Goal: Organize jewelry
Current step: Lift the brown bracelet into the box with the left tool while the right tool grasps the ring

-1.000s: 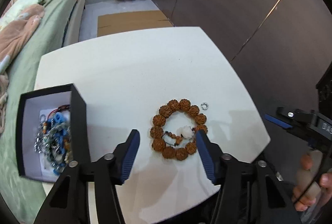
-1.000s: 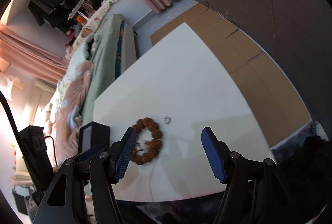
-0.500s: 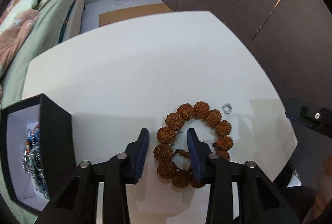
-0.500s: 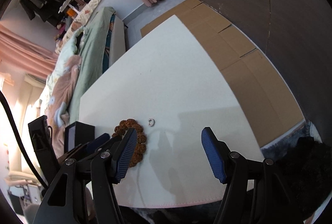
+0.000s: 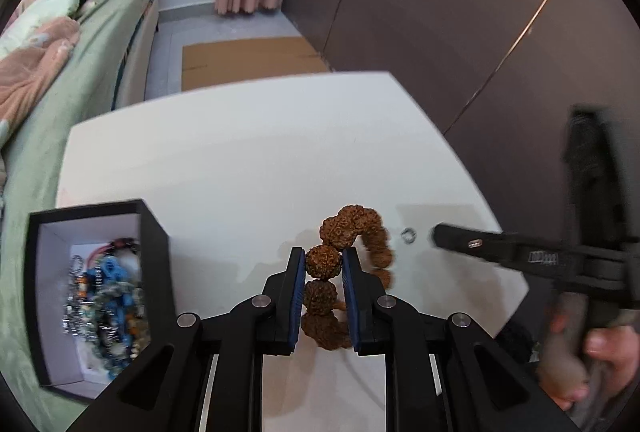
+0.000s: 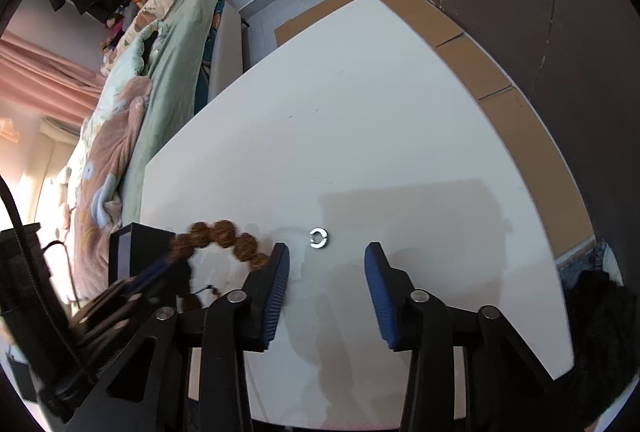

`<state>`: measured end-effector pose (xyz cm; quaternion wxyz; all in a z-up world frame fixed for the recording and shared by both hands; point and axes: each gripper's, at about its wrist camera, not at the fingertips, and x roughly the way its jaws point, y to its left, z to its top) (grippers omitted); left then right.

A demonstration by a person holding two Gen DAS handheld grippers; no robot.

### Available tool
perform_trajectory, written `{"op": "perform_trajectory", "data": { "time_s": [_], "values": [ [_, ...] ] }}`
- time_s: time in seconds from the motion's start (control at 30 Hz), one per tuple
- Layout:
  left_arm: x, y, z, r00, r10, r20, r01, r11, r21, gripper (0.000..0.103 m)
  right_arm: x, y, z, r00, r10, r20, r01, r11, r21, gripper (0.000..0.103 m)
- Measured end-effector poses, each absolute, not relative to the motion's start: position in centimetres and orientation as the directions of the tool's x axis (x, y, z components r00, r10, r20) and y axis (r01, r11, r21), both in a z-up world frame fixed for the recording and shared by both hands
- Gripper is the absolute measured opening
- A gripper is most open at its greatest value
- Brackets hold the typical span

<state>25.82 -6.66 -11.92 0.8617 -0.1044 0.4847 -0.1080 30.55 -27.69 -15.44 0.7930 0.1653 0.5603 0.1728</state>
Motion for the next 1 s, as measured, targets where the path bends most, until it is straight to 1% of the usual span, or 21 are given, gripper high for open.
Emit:
{"op": "perform_trajectory", "data": {
  "time_s": [0.13, 0.23, 0.33, 0.43, 0.5, 0.57, 0.63, 0.7, 0.83, 0.9, 0.93, 1.0],
  "values": [
    [25.1, -5.5, -10.2, 0.538, -0.306, -0.785, 0.080, 0.946, -0.314, 0.019, 30.8, -26.6, -15.7, 0.302, 0.449, -0.841, -0.093, 0.892, 0.443, 0.035],
    [24.6, -4.4, -9.2, 0.559, -0.306, -0.771, 0.070, 0.944, -0.323, 0.019, 31.0, -25.7, -15.9, 0.305, 0.414, -0.857, -0.095, 0.909, 0.405, 0.031],
    [23.8, -3.2, -8.1, 0.579, -0.308, -0.755, 0.064, 0.940, -0.334, 0.019, 31.0, -24.9, -15.8, 0.318, 0.362, -0.876, -0.099, 0.932, 0.349, 0.028],
    [23.2, -2.1, -7.2, 0.591, -0.333, -0.735, 0.056, 0.926, -0.374, 0.019, 31.0, -24.1, -15.7, 0.337, 0.301, -0.892, -0.113, 0.954, 0.279, 0.025],
    [22.6, -1.3, -6.2, 0.614, -0.326, -0.719, 0.052, 0.925, -0.375, 0.019, 31.0, -23.6, -15.7, 0.344, 0.250, -0.905, -0.122, 0.968, 0.221, 0.023],
    [22.0, -0.6, -5.2, 0.634, -0.322, -0.704, 0.050, 0.925, -0.377, 0.019, 30.8, -22.7, -15.9, 0.341, 0.199, -0.919, -0.133, 0.978, 0.162, 0.017],
    [21.5, 0.1, -4.3, 0.647, -0.315, -0.694, 0.047, 0.925, -0.376, 0.019, 30.6, -22.0, -15.8, 0.358, 0.140, -0.923, -0.148, 0.985, 0.092, 0.013],
    [21.0, 1.0, -3.6, 0.660, -0.304, -0.687, 0.040, 0.928, -0.371, 0.019, 30.5, -21.6, -15.7, 0.370, 0.104, -0.923, -0.150, 0.987, 0.052, 0.013],
    [20.2, 2.5, -3.0, 0.676, -0.283, -0.681, 0.017, 0.929, -0.369, 0.019, 30.1, -21.6, -15.0, 0.393, 0.095, -0.914, -0.139, 0.989, 0.043, 0.011],
    [19.8, 3.4, -3.1, 0.678, -0.269, -0.684, -0.002, 0.930, -0.368, 0.019, 29.7, -21.3, -14.0, 0.417, 0.128, -0.900, -0.156, 0.985, 0.068, 0.009],
    [19.7, 3.8, -3.2, 0.677, -0.265, -0.686, -0.011, 0.929, -0.370, 0.019, 29.4, -21.0, -13.5, 0.429, 0.153, -0.890, -0.166, 0.982, 0.089, 0.002],
    [19.6, 4.5, -3.5, 0.679, -0.269, -0.684, -0.025, 0.921, -0.388, 0.019, 28.7, -20.5, -12.4, 0.453, 0.201, -0.869, -0.193, 0.973, 0.125, 0.002]
  ]
}}
